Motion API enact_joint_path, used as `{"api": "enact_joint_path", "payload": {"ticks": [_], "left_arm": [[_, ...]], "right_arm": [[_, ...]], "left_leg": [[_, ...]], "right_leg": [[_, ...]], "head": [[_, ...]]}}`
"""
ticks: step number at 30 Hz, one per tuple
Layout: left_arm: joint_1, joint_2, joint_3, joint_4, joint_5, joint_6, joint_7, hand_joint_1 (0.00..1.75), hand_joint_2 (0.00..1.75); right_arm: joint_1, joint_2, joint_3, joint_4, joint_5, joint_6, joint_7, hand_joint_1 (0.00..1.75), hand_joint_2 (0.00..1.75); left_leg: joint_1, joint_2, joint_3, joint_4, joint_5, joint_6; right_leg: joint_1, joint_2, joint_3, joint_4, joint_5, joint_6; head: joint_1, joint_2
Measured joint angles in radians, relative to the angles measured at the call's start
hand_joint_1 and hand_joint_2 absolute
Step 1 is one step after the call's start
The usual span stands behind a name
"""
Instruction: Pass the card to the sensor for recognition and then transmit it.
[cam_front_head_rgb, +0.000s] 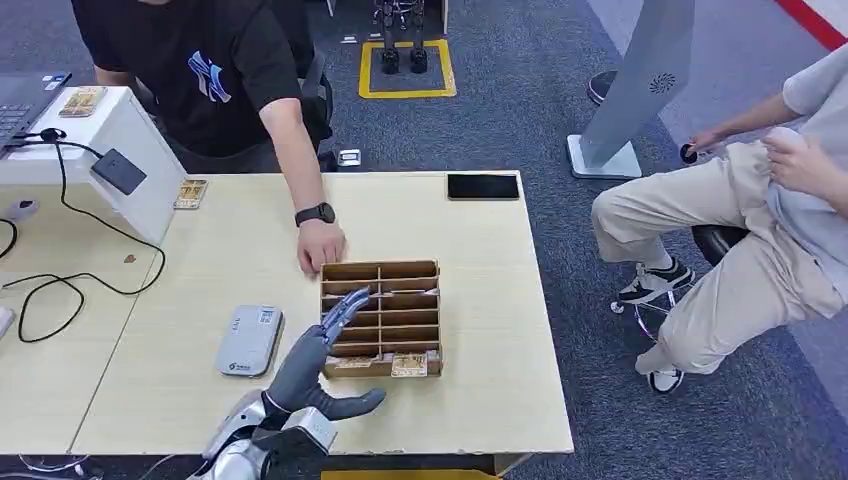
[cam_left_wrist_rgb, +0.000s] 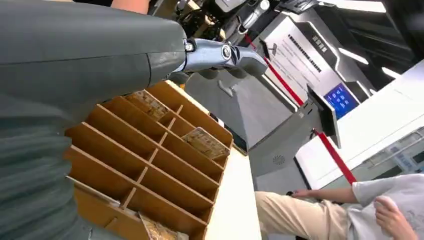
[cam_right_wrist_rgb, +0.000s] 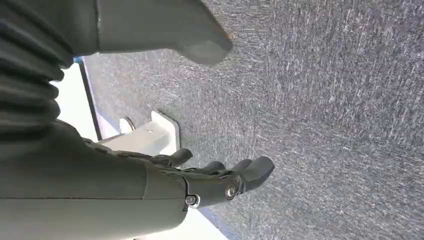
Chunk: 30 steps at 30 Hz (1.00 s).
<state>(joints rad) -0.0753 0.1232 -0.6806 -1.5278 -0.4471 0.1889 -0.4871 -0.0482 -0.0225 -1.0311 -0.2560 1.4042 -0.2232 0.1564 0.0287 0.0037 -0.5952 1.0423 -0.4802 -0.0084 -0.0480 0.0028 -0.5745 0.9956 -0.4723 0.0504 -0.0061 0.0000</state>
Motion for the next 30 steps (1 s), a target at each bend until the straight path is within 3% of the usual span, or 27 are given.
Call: {"api": "enact_joint_path", "payload": {"ticks": [12, 30], "left_arm": [[-0.046, -0.031, -0.023, 0.116, -0.317, 0.191, 0.225, 0.00, 1.75], [-0.070, -0.062, -0.043, 0.200, -0.379, 0.207, 0.269, 0.00, 1.75]], "right_arm": [[0.000, 0.000, 0.000, 0.000, 0.002, 0.007, 0.009, 0.00, 1.75], [0.000, 0.000, 0.000, 0.000, 0.011, 0.008, 0.009, 0.00, 1.75]], "left_leg": [[0.000, 0.000, 0.000, 0.000, 0.000, 0.000], [0.000, 0.000, 0.000, 0.000, 0.000, 0.000]], "right_leg": [[0.000, 0.000, 0.000, 0.000, 0.000, 0.000], [0.000, 0.000, 0.000, 0.000, 0.000, 0.000]], "head": [[0.000, 0.000], [0.000, 0.000]]}}
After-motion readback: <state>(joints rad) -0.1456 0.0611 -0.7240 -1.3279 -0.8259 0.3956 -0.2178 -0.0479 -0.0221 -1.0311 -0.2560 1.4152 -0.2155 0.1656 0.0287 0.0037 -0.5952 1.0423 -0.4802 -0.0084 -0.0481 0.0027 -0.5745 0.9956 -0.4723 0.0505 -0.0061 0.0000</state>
